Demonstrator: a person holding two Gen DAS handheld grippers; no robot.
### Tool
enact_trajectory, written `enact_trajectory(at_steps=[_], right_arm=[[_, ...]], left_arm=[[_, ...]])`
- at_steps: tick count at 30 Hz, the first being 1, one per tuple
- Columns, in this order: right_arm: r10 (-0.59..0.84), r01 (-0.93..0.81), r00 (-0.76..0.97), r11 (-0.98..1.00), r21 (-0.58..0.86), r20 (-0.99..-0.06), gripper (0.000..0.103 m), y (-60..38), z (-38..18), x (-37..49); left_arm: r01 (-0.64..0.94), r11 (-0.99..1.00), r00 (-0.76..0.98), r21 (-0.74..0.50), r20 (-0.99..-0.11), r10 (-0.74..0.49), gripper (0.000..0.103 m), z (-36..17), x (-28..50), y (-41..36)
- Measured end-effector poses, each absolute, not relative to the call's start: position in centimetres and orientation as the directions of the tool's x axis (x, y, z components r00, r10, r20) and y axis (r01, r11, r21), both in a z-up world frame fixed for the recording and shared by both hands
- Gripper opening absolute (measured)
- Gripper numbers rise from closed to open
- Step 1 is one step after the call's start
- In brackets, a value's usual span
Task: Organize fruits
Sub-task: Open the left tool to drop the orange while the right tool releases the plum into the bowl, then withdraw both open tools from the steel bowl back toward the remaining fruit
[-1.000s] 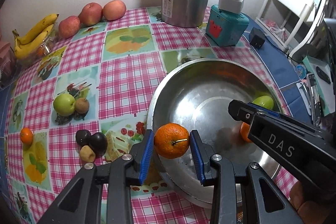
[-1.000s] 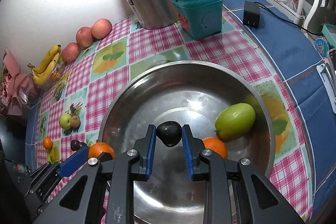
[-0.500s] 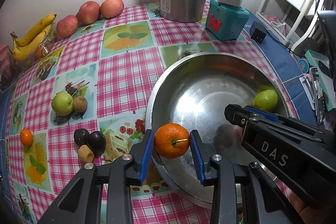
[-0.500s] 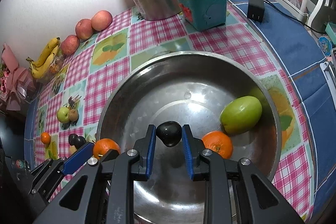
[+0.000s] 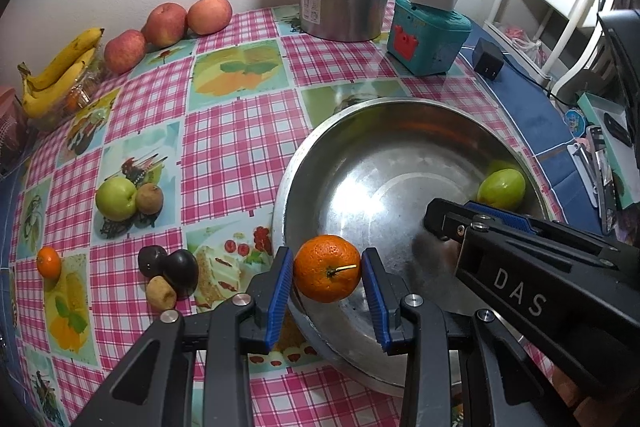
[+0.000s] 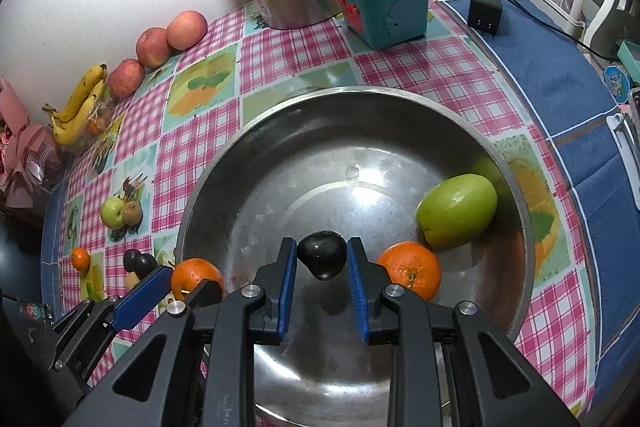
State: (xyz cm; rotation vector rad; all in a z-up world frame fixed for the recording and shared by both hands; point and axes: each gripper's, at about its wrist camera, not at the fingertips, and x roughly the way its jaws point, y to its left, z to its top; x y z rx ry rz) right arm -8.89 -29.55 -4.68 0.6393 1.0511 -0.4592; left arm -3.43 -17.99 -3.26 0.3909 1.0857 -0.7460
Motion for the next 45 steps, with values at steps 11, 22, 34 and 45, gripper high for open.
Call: enact_trajectory(at_steps=[11,22,34,45], right_arm=[[-0.093,0.646,0.425,0.728,0.230,-0.900,0.055,-29.7,-3.9,-9.2],[-0.113,0.653,0.426,0.725,0.219,-0.898,0.056,-29.8,-3.5,-9.4],[-0.111,0.646,0.424,0.732,0.214,-0.899,0.055,-29.7,-3.5,-9.2],[-0.102,0.599,0.437,0.775,0.204,-0.894,0.055,-27.8,-2.6,-8.2]], left_arm=[[0.717,0.693,0.266,-0.077,-0.889,-0.373,0.047,-2.3,-3.5,-17.9],[0.663,0.741,0.273,-0.103,-0.889,-0.367,0.048,-1.5,-2.1,-16.6],[0.489,0.848,0.262,-0.203,-0.894,-0.365,0.048,-1.3,2.5,-12.0],[0.343,0.908,0.292,-0.239,-0.892,-0.345,0.048,-1.0,5.7,-7.1]])
